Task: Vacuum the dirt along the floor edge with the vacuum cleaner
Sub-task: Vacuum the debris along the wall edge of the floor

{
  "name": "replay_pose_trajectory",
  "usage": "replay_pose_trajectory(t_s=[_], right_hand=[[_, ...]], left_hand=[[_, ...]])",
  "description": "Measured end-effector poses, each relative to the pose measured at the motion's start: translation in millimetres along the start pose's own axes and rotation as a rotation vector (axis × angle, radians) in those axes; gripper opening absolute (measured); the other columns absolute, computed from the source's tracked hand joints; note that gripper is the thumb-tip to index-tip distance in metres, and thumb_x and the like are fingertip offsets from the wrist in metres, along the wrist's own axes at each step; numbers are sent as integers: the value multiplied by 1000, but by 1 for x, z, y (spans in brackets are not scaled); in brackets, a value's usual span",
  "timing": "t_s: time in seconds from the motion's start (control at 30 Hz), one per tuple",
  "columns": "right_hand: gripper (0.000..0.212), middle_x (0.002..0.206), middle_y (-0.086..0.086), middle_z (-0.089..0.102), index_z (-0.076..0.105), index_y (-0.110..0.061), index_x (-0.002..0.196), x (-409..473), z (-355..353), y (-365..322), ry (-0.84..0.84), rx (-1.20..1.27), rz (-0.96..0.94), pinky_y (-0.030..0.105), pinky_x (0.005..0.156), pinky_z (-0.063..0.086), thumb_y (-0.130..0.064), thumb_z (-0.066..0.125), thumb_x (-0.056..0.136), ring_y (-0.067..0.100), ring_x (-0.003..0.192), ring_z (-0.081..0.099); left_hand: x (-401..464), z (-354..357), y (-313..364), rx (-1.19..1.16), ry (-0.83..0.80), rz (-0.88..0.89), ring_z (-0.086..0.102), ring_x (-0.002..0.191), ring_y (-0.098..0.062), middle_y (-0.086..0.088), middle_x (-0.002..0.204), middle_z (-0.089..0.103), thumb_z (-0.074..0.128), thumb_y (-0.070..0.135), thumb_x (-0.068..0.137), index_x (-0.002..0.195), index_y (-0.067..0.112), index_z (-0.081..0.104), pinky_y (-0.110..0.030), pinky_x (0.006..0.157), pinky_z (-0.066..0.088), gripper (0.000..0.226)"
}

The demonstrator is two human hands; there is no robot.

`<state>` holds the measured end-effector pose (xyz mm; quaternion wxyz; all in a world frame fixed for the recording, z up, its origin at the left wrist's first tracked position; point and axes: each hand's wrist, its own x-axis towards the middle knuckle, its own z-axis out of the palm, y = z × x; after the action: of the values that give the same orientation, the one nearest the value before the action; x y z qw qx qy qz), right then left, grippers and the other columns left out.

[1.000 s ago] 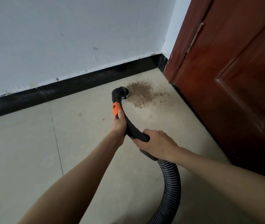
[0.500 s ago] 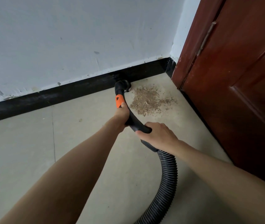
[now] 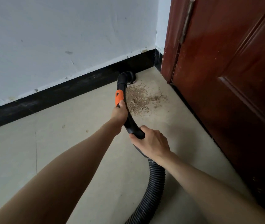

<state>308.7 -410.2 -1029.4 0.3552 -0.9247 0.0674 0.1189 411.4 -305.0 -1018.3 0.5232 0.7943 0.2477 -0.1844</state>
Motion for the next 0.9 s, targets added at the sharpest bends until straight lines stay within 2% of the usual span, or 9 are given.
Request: replay_pose_trajectory(t_s=[0.1,0.2,0.4,0.53,0.6,0.7,0.77,0.83,0.9], right_hand=[[41,63,-6,52,38,-24,68,5,-3,3,29,44,17,28,49,30,-57,51,88,22,61,50],[38,63,-6,52,42,-24,72,7,-4,5,47,80,42,30,51,31,-58,50,88,21,61,50],[34,68,-5,55,50,-25,80,17,-8,5,96,149,123,32,64,38,-59,50,88,25,72,55],[34,82,3,66,52,-26,82,27,-7,-2,130,238,163,35,70,45,-59,52,86,29,82,61],[34,81,2,66,54,-26,80,31,-6,-4,138,304,170,34,69,45,-59,54,86,27,81,61],[33,73,-2,62,51,-25,72,32,-5,-1,99,443,164,34,65,46,-55,58,86,23,77,62],[29,77,-2,65,56,-24,78,31,-1,2,48,517,166,36,72,52,-51,60,87,21,80,64],[28,84,-3,66,58,-23,87,30,3,1,3,575,186,36,78,54,-51,60,88,19,84,65],[26,88,-6,65,57,-25,91,30,6,-3,-51,627,202,30,75,53,-51,59,90,15,87,64]], left_hand=[[5,7,10,28,-18,18,51,117,-33,-19,132,49,24,46,101,140,-3,36,-41,101,44,63],[9,15,16,53,-42,42,50,120,-33,-19,134,48,24,48,101,143,-1,33,-42,103,43,65],[24,30,30,50,-115,112,53,110,-30,-13,116,50,27,49,100,143,6,32,-42,98,45,61],[36,36,43,105,-104,153,55,98,-30,-12,100,53,31,47,99,124,11,42,-42,93,48,45],[40,36,47,110,-114,157,56,89,-28,-9,91,54,34,46,99,117,4,46,-39,85,49,47],[42,36,48,101,-155,170,58,87,-28,-14,96,57,36,44,98,108,7,49,-42,87,51,41],[40,34,45,92,-188,176,57,86,-29,-15,93,57,38,43,98,103,8,48,-45,89,50,36],[36,31,42,48,-218,186,57,78,-26,-12,85,55,40,41,99,102,8,48,-41,81,52,33],[32,27,41,11,-233,213,56,65,-21,-9,77,55,41,38,100,98,8,48,-33,65,51,30]])
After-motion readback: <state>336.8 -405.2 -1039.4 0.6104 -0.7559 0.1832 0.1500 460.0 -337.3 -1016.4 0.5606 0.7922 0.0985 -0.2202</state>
